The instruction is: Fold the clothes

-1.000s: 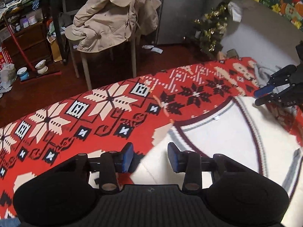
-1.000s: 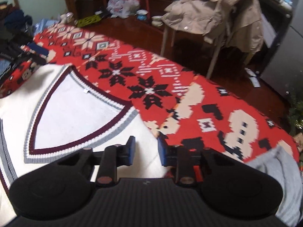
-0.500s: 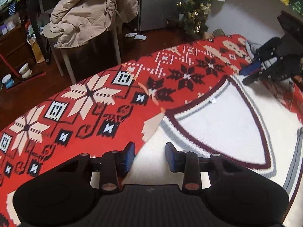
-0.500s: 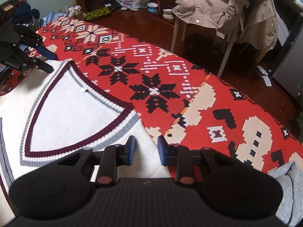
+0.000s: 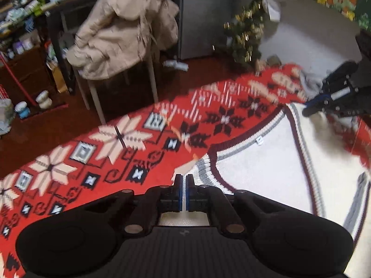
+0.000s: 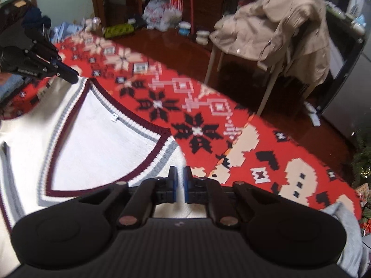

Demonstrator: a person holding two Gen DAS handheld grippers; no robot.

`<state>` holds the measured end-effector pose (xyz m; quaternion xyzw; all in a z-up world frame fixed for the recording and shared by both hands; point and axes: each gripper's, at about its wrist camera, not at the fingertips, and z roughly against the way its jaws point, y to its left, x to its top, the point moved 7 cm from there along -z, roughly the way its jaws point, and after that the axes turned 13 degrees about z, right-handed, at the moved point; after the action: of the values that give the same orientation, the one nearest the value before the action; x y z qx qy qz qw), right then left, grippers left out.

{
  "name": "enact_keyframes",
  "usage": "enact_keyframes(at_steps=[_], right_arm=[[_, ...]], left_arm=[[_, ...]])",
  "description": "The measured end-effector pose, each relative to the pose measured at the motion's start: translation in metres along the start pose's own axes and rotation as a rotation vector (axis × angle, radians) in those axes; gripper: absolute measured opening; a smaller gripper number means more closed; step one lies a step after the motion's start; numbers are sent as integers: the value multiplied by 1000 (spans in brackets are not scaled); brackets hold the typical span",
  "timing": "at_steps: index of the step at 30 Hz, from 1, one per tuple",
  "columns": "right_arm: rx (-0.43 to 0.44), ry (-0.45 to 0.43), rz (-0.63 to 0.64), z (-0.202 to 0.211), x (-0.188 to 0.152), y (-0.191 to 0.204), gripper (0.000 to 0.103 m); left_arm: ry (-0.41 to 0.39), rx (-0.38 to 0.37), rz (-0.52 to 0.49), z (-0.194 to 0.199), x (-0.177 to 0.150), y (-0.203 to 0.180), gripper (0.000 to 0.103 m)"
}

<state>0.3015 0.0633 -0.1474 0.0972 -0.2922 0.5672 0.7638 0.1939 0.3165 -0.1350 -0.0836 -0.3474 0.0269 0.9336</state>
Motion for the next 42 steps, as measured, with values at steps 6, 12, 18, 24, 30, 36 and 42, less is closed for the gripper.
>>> enact_keyframes(at_steps=[6, 12, 18, 24, 30, 36, 42], right_arm=[[-79, -112, -3, 79, 5, 32, 5], [-158, -216, 52, 174, -15, 109, 5], [-202, -264, 112, 233, -63, 198, 5], [-118, -146, 116, 219, -143, 281, 6], [-62, -96, -25, 196, -203, 308, 7], [-80, -175, -196, 203, -202, 263, 15], [-89, -238, -469, 205, -196, 188, 18]], left_arm=[[-155, 0, -17, 85, -8, -31, 3], [-283, -6, -47, 172, -57, -75, 2], [-284, -67, -83, 222, -142, -114, 2], [-94, -88, -58, 199, -233, -125, 7], [18, -75, 53, 187, -281, -109, 10], [-44, -57, 214, 200, -261, -75, 23], [-98, -35, 404, 188, -222, -34, 29]])
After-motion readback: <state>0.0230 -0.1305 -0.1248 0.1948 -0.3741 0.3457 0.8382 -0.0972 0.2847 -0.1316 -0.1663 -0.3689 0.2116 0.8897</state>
